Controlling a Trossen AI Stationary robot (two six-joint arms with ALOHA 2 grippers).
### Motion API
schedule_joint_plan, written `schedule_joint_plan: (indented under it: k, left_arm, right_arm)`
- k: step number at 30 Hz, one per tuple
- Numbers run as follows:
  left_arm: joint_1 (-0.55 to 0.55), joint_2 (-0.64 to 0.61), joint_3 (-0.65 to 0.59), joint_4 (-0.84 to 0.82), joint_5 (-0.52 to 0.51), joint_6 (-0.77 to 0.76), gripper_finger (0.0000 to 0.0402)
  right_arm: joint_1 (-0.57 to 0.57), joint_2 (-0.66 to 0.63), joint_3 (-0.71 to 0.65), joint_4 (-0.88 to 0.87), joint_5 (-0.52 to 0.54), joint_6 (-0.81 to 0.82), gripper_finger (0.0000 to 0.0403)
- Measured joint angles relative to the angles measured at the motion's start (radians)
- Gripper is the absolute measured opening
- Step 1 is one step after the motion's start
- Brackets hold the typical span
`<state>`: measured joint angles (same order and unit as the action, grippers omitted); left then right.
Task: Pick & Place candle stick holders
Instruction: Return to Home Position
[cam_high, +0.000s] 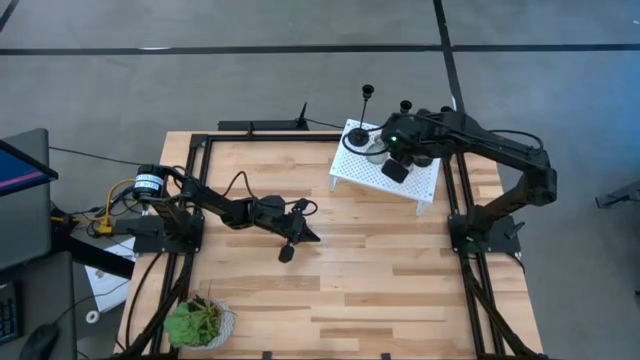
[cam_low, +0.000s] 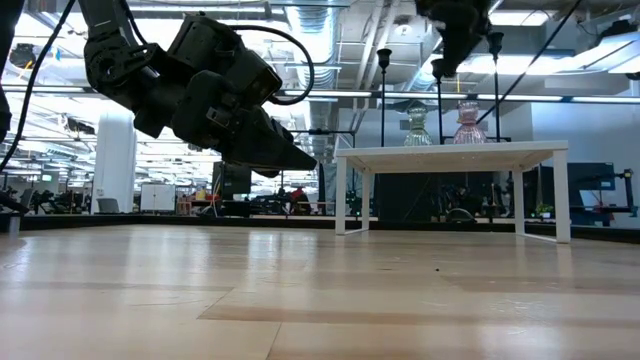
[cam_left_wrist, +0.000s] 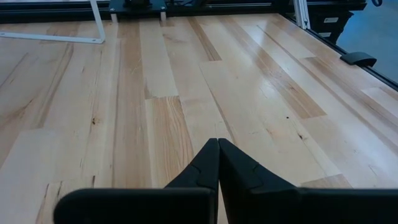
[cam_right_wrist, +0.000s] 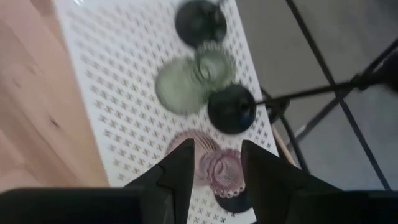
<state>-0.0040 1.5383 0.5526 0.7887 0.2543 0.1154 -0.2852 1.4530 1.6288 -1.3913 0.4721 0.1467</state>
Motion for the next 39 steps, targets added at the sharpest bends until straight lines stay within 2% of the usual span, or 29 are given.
schedule_joint_plan:
  k: [8, 11, 14, 17, 21, 26, 33, 39]
  left_arm:
    - [0.000, 0.000, 0.000, -0.002, 0.000, 0.000, 0.0004]
    - [0.000, 0.000, 0.000, -0.003, 0.000, 0.000, 0.0004]
    - [0.000, 0.000, 0.000, -0.004, 0.000, 0.000, 0.0004]
    - [0.000, 0.000, 0.000, -0.007, 0.000, 0.000, 0.0004]
    - [0.000, 0.000, -0.017, -0.011, 0.000, 0.000, 0.0004]
    - [0.000, 0.000, -0.027, -0.007, 0.000, 0.000, 0.0004]
    - [0.000, 0.000, -0.027, -0.003, 0.000, 0.000, 0.0004]
    - [0.000, 0.000, -0.027, -0.003, 0.000, 0.000, 0.0004]
  right_arm:
    - [0.071, 0.000, 0.173, -0.040, 0.006, -0.023, 0.0119]
    - [0.099, 0.000, 0.240, -0.087, 0.092, 0.001, 0.0110]
    - [0.122, -0.006, 0.299, -0.174, 0.153, 0.059, 0.0077]
    - [0.147, -0.045, 0.306, -0.179, 0.132, 0.088, 0.0021]
    - [0.197, -0.107, 0.290, -0.179, 0.109, 0.160, 0.0009]
    - [0.271, -0.203, 0.174, -0.179, 0.109, 0.274, 0.0001]
    - [0.351, -0.350, -0.147, -0.166, 0.152, 0.453, 0.0000]
    - [0.383, -0.503, -0.453, 0.048, 0.188, 0.509, 0.0000]
